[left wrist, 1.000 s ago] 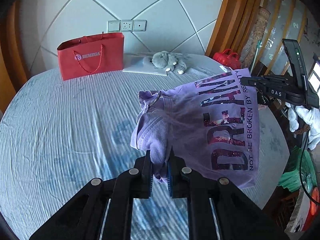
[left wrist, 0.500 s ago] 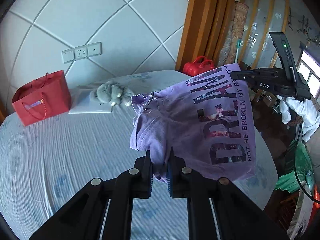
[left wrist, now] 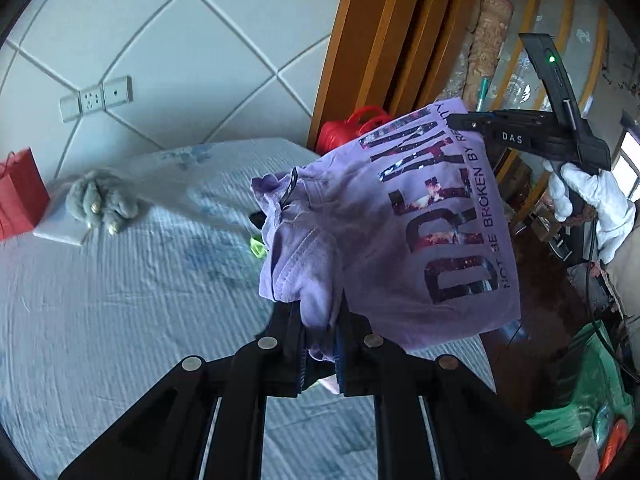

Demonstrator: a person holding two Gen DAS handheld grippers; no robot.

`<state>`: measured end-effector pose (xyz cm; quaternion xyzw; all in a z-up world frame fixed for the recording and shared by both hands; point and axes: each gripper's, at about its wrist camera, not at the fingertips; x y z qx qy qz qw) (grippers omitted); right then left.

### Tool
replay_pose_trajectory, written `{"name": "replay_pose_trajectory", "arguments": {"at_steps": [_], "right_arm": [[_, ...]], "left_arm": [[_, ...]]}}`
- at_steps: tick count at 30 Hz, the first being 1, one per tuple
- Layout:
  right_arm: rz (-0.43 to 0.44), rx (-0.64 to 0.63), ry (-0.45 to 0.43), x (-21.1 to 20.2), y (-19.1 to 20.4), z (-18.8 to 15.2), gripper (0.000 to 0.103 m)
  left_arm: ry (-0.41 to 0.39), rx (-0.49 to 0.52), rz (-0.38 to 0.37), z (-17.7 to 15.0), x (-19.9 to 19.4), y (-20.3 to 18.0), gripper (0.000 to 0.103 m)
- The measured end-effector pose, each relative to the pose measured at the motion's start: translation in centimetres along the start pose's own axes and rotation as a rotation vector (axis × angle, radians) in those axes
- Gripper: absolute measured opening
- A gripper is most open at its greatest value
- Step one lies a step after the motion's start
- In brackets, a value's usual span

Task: Fold clothes
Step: 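Lift the folded T-shirt with both grippers and carry it toward the dark clothes pile, then lower the T-shirt onto the dark clothes pile and open both grippers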

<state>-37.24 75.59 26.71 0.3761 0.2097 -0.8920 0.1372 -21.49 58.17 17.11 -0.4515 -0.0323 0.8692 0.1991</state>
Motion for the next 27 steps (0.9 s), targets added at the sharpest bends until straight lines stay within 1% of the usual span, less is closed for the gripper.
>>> {"name": "replay_pose_trajectory", "arguments": {"at_steps": [2,4,6,7,8,9,10,11,13,14,15,16,17,18,19,20,21,23,25,27], "right_arm": [[0.019,0.013,0.038,3.5,-2.3,-1.3,0.007],[0.05,0.036,0.087,6.9,-3.8,-3.3,0.007],[0.069,0.07,0.138,9.9,-4.7,-5.4,0.009],[0.077,0.09,0.167,11.2,-5.1,-6.6,0.009],[0.084,0.112,0.198,12.2,-5.3,-7.6,0.012],[0.089,0.132,0.23,13.2,-5.5,-8.5,0.019],[0.092,0.146,0.257,13.8,-5.6,-9.3,0.023],[0.096,0.161,0.266,13.9,-5.8,-10.0,0.031],[0.105,0.204,0.252,13.1,-6.6,-10.8,0.036],[0.108,0.229,0.234,12.3,-7.0,-11.0,0.041],[0.106,0.249,0.212,11.3,-7.5,-11.0,0.05],[0.105,0.265,0.188,10.0,-7.6,-11.0,0.055],[0.113,0.281,0.166,8.6,-7.6,-11.1,0.058],[0.132,0.297,0.146,7.2,-7.5,-11.2,0.058],[0.153,0.31,0.131,5.8,-7.3,-11.5,0.059],[0.163,0.322,0.122,4.7,-7.0,-11.9,0.062],[0.169,0.333,0.115,3.6,-6.5,-12.3,0.067],[0.18,0.357,0.104,1.8,-5.4,-13.2,0.075],[0.191,0.376,0.108,0.7,-4.0,-14.1,0.081],[0.201,0.387,0.111,-0.2,-2.5,-14.9,0.087]], "left_arm": [[0.064,-0.04,0.023,-0.6,3.4,-0.6,0.01],[0.119,-0.062,0.037,-1.5,6.0,-0.9,0.01],[0.159,-0.074,0.066,-2.2,7.8,-0.9,0.011],[0.17,-0.076,0.083,-2.5,8.3,-0.9,0.014],[0.179,-0.075,0.098,-2.7,8.7,-0.9,0.015],[0.185,-0.07,0.112,-2.8,8.9,-1.0,0.016],[0.191,-0.065,0.126,-2.8,9.0,-1.1,0.02],[0.195,-0.061,0.141,-2.8,8.9,-1.1,0.023],[0.182,-0.052,0.166,-2.5,8.1,-1.2,0.048],[0.168,-0.051,0.172,-2.3,7.4,-1.2,0.054],[0.15,-0.049,0.167,-2.1,6.6,-1.4,0.059],[0.129,-0.042,0.161,-1.8,5.7,-1.7,0.06],[0.109,-0.034,0.154,-1.6,4.7,-2.1,0.062],[0.089,-0.025,0.145,-1.3,3.9,-2.4,0.072],[0.072,-0.014,0.13,-1.0,3.3,-2.8,0.079],[0.056,-0.003,0.114,-0.7,2.8,-3.3,0.079],[0.043,0.01,0.108,-0.4,2.6,-3.8,0.079],[0.037,0.046,0.115,0.0,2.4,-4.9,0.079],[0.041,0.079,0.143,0.3,2.5,-5.9,0.079],[0.039,0.112,0.197,0.1,2.5,-6.9,0.079]]}}
Point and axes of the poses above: each gripper's, at about its wrist camera, not at the fingertips, and x roughly the way its jaws point, y to its left, z to its top, and after that the axes turned 3 degrees about y, right-handed
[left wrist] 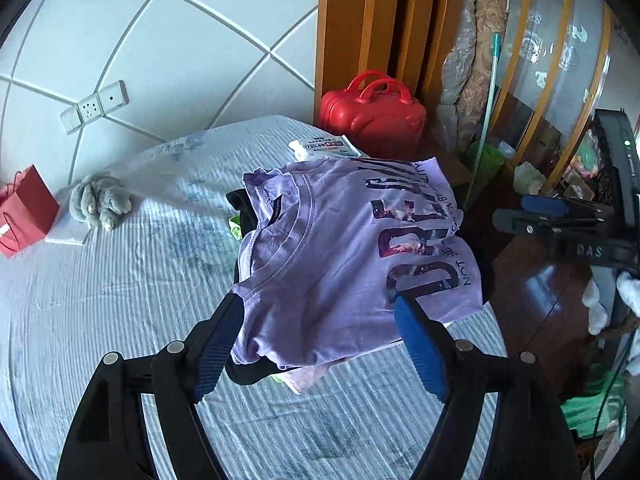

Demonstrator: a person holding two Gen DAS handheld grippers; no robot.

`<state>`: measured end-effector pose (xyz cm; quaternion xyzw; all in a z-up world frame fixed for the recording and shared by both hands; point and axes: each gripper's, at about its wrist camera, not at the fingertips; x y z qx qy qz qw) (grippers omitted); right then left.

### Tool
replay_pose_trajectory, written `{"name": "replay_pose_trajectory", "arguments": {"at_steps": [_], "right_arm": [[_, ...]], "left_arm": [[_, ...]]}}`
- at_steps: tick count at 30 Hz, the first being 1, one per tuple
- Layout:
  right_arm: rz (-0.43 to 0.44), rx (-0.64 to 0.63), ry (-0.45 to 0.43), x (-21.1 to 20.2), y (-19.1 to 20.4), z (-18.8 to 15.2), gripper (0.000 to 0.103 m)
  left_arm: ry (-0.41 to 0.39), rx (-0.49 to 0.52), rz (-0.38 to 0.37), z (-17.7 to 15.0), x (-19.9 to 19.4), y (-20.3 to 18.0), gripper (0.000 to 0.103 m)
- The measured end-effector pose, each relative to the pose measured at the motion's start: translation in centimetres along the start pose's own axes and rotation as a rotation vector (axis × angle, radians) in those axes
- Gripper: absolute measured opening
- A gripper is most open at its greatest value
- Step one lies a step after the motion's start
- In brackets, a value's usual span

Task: Fold clothes
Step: 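Lower the T-shirt onto the dark clothes pile and open both grippers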

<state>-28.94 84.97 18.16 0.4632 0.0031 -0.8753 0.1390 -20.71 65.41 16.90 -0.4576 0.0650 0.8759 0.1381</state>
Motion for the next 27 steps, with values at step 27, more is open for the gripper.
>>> {"name": "replay_pose_trajectory", "arguments": {"at_steps": [27], "right_arm": [[-0.01,-0.041,0.084,1.2,5.3,-3.8,0.103]], "left_arm": [[0.018,0.013,-0.041,-1.6,1.0,-1.5,0.077]]}}
Point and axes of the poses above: each gripper's, at about its wrist camera, not at the fingertips, and x roughly the way its jaws point, y to its left, z to its top, and after that the axes turned 3 degrees about y, right-handed
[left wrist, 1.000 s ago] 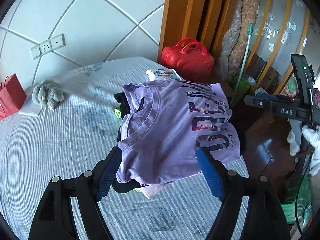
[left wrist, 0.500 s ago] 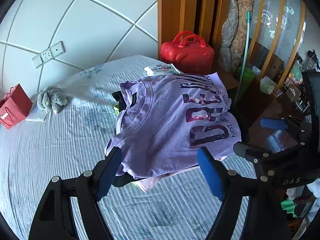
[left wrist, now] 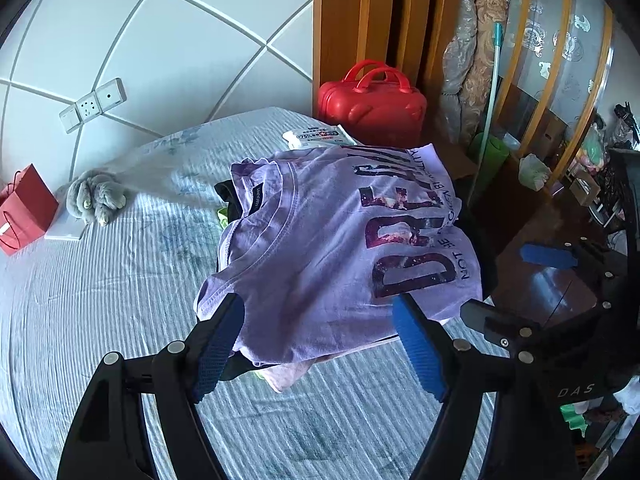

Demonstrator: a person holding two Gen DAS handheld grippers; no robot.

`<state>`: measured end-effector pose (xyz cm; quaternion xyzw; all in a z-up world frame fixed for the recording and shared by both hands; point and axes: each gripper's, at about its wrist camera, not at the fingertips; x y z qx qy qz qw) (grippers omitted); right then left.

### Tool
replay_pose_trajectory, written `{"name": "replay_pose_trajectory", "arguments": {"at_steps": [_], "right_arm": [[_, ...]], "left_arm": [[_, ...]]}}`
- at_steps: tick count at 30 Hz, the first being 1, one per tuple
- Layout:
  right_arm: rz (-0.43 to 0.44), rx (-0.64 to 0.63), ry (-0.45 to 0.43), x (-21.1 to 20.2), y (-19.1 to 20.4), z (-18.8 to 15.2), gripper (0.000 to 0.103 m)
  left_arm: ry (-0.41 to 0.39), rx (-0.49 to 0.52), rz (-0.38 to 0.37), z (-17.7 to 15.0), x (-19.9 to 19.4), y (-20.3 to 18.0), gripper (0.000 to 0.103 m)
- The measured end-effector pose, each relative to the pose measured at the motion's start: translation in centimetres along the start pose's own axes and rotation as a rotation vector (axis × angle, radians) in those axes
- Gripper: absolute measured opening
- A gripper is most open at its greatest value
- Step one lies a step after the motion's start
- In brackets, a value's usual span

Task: Fold clothes
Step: 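Lower the T-shirt onto the dark clothes pile and open both grippers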

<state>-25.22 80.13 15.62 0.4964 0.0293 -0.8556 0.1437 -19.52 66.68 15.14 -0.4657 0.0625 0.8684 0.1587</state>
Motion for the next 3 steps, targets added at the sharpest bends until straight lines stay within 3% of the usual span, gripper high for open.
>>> {"name": "replay_pose_trajectory", "arguments": {"at_steps": [3], "right_arm": [[-0.003,-0.001,0.0,0.07,-0.13,0.06,0.103]], "left_arm": [[0.003,0.006,0.005,-0.01,0.05,-0.17,0.076]]}}
Point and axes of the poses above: each gripper's, at about its wrist camera, not at the fingertips, and x roughly the way its jaws point, y to its left, z to its top, and after that the axes turned 3 degrees about y, right-handed
